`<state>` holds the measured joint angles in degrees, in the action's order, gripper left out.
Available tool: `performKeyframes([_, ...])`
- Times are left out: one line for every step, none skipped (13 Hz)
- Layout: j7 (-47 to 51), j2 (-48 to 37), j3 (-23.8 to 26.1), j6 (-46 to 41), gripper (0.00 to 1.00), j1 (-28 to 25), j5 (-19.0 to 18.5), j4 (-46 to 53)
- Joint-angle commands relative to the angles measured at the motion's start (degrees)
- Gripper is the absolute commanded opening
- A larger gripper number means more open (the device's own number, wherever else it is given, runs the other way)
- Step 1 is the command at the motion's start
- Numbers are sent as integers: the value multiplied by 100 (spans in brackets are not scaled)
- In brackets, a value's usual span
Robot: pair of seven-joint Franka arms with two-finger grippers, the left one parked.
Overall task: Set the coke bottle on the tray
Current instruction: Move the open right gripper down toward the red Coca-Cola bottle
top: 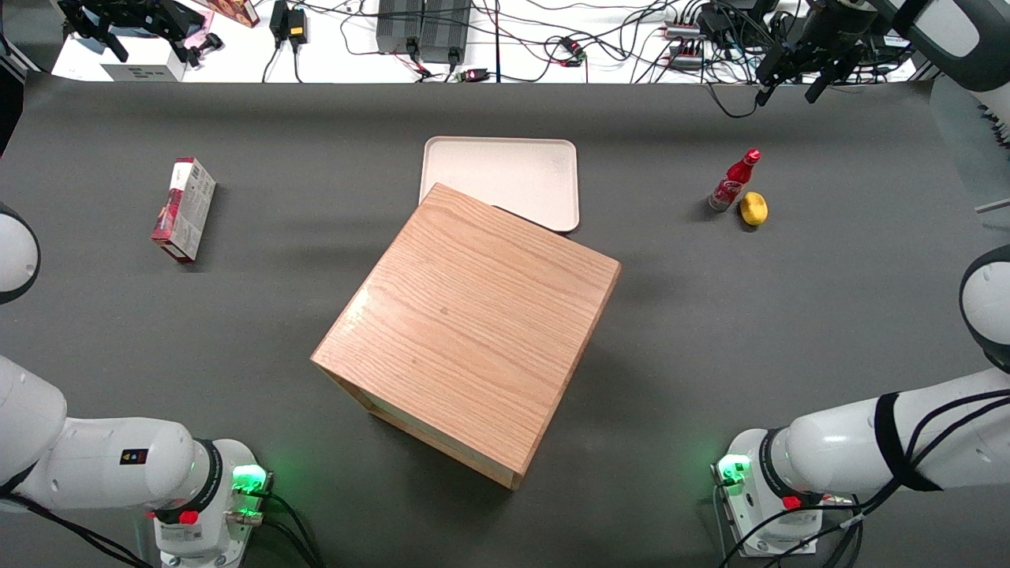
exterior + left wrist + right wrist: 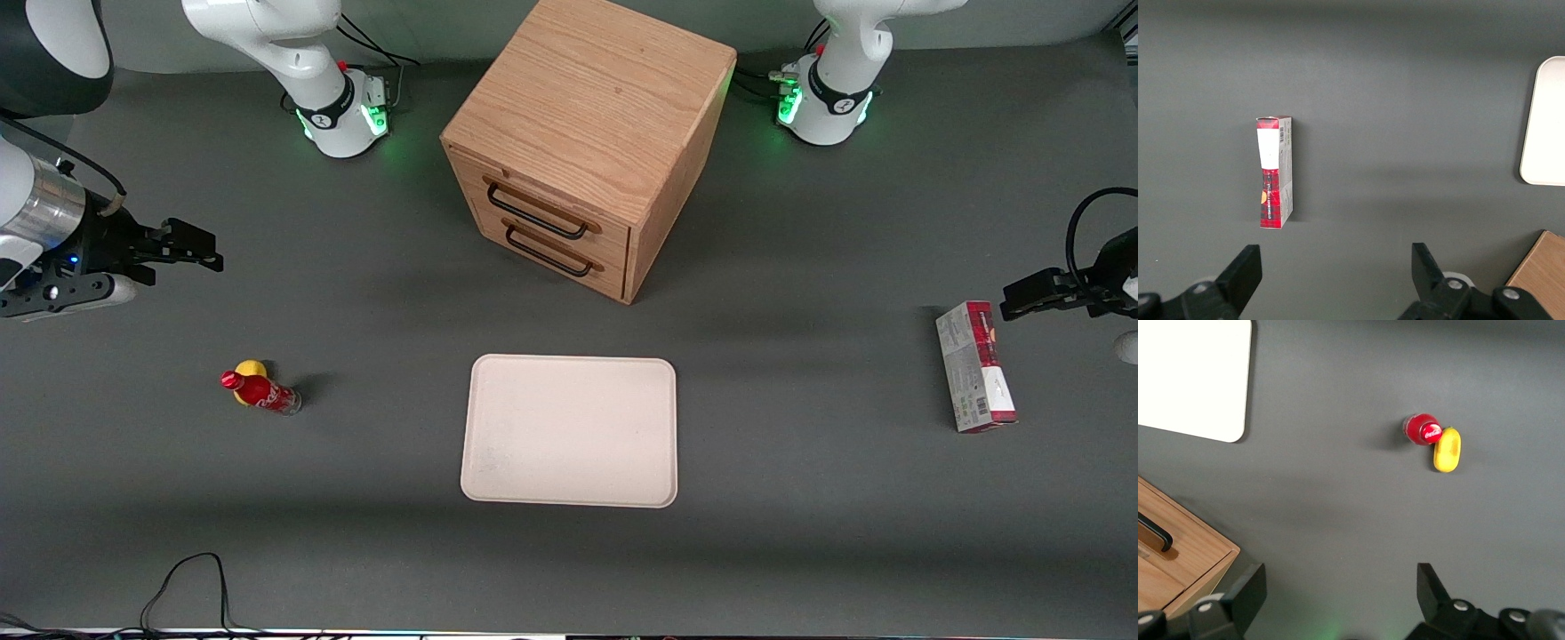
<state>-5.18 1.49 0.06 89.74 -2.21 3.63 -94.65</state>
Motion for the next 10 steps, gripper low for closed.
performKeyframes([88,245,-50,-150,100,-52,-64,254])
performKeyframes([87,325,-67,-150,100,-17,-64,411])
performKeyframes([87,447,-76,-158,100,-8,-72,612])
performKeyframes([87,588,-85,-167,100,27,-99,823])
performKeyframes([87,746,-85,-167,100,149,-125,1026])
performKeyframes([61,1026,-94,-167,100,290,-134,1332])
performKeyframes([-69,1385,-94,-176,100,465,-134,1779])
performKeyframes([-140,1789,-94,-280,100,615,-125,2279])
performKeyframes([-167,2228,-94,-560,100,738,-169,2815])
performKeyframes([-281,2528,-85,-658,100,783,-256,3299])
